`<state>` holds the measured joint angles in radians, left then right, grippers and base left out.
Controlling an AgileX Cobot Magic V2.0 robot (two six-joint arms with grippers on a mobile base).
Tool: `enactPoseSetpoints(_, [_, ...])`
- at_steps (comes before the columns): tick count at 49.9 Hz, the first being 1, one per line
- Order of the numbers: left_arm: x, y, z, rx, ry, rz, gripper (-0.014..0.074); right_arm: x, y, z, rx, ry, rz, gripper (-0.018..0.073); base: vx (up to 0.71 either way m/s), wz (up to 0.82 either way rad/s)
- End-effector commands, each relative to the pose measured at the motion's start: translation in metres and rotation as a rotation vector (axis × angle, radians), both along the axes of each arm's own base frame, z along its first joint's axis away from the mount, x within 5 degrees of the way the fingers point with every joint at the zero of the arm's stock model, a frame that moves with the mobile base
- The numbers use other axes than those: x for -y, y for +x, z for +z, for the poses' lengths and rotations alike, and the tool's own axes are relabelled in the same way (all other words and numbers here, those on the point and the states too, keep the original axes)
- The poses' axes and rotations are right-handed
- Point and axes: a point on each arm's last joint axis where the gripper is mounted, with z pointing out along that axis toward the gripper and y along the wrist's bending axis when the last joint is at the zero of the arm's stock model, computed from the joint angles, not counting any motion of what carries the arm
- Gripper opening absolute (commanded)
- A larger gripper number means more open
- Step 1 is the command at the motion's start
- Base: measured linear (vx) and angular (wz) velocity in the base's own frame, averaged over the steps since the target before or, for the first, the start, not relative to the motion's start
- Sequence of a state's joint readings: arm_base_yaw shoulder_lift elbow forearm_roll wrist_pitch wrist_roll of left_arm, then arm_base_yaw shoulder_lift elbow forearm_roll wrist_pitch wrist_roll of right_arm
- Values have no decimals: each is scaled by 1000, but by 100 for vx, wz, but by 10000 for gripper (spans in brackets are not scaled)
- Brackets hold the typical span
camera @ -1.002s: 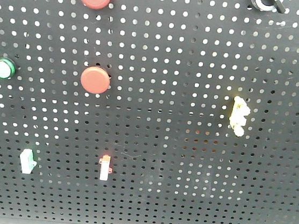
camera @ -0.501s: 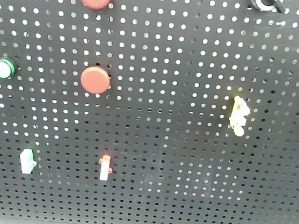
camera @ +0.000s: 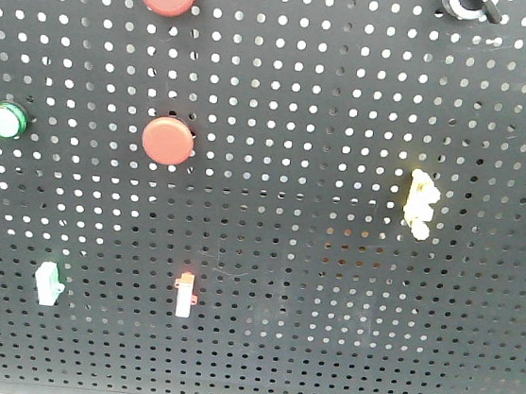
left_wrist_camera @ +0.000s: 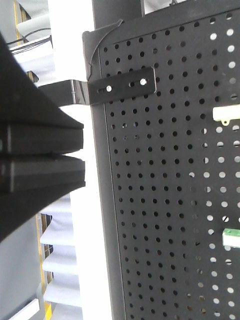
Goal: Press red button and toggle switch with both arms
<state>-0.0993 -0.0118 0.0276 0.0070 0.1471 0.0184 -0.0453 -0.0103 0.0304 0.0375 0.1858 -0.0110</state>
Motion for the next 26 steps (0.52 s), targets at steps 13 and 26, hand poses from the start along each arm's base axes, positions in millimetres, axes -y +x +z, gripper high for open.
enactPoseSetpoints(13, [0,0,-3,65,-11,-3,1,1,0,4,82,-45,-11,-3,0,0])
enactPoseSetpoints(26, [0,0,-3,65,-11,-3,1,1,0,4,82,-45,-11,-3,0,0])
